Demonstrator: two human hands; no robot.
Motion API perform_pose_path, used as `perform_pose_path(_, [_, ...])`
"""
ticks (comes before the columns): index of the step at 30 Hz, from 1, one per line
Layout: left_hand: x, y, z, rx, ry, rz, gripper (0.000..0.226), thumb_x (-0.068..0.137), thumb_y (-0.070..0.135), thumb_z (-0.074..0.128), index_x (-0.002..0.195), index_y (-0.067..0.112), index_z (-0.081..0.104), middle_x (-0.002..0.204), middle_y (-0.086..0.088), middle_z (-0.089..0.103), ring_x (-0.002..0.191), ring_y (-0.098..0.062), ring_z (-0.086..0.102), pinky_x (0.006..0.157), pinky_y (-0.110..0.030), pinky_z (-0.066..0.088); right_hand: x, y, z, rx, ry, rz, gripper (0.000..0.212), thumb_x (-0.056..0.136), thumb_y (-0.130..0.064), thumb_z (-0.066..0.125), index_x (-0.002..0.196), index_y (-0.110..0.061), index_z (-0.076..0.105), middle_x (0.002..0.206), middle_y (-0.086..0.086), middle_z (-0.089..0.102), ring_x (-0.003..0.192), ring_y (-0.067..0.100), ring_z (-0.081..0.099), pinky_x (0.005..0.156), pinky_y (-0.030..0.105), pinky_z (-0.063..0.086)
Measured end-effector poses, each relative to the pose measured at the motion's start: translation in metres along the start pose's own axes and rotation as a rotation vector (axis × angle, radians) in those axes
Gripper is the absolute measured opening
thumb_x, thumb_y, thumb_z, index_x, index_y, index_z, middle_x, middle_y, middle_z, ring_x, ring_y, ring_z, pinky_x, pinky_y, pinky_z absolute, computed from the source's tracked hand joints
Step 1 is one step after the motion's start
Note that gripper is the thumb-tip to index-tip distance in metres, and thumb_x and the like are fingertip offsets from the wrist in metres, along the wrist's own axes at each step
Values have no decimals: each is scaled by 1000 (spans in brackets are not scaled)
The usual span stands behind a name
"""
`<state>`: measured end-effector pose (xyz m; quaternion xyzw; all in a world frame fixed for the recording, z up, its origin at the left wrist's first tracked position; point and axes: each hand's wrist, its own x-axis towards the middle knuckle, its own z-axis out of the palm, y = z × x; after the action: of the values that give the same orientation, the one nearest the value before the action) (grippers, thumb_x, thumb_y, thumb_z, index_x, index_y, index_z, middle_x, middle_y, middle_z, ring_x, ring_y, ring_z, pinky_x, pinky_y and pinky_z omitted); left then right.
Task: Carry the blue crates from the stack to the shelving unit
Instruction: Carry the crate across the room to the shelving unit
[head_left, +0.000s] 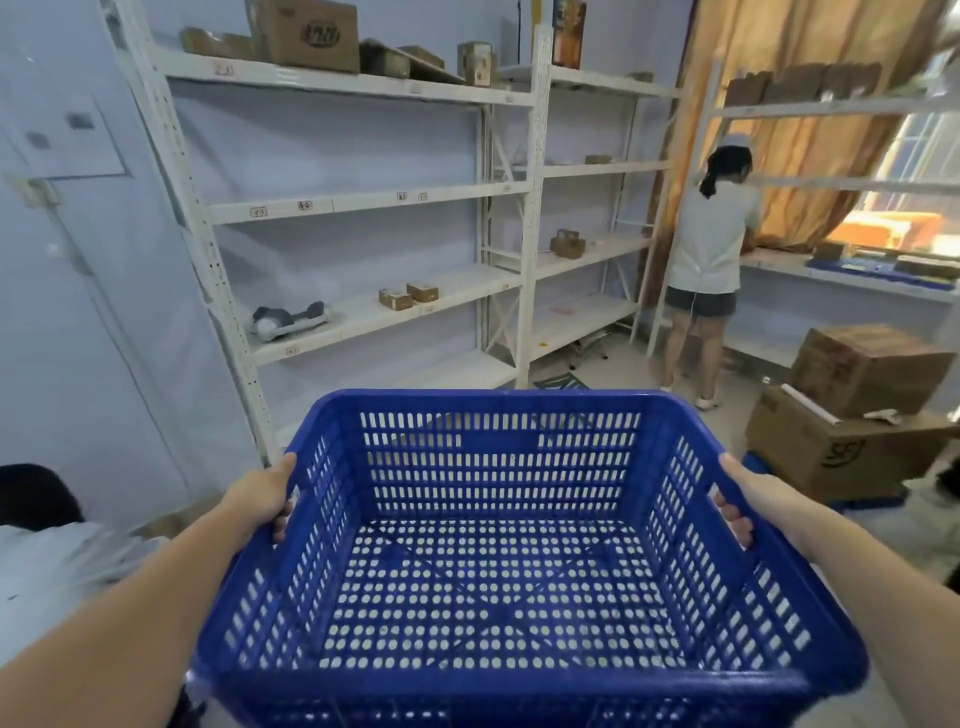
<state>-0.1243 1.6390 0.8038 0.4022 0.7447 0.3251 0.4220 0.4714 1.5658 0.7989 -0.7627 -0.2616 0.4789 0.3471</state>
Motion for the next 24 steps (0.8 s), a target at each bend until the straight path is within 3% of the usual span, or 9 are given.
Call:
perform_pose_path(5, [82, 46, 44, 5, -10, 9, 55, 105, 49, 35, 73, 5, 46, 53, -11, 45, 44, -22, 40, 53, -33, 41, 99, -56, 15, -53, -12, -5, 64, 97, -65, 42, 89, -3, 54, 57, 7, 45, 42, 21, 39, 47, 33, 38])
perform_pose_path(12, [196, 93, 64, -17, 41, -41, 61, 103, 55, 33, 70, 6, 47, 51, -10, 46, 45, -23, 42, 59, -37, 42, 220, -160, 62, -109, -90, -35, 62, 97, -65, 43, 90, -4, 55, 62, 7, 46, 47, 21, 41, 51, 35, 40])
perform_pose_path(18, [303, 109, 49, -18, 135, -108, 61, 101, 58, 35, 73, 6, 51, 48, -9, 50, 43, -24, 46, 64, -40, 46, 322, -254, 141, -187, -157, -77, 62, 97, -66, 42, 92, -5, 54, 59, 6, 48, 47, 20, 41, 50, 34, 41])
perform_pose_path(24, [408, 124, 29, 5, 191, -142, 67, 100, 59, 34, 63, 5, 51, 47, -14, 53, 42, -26, 50, 66, -42, 50, 406, -334, 232, -211, -202, -84, 62, 98, -64, 42, 86, -5, 54, 59, 6, 47, 45, 20, 41, 49, 34, 39])
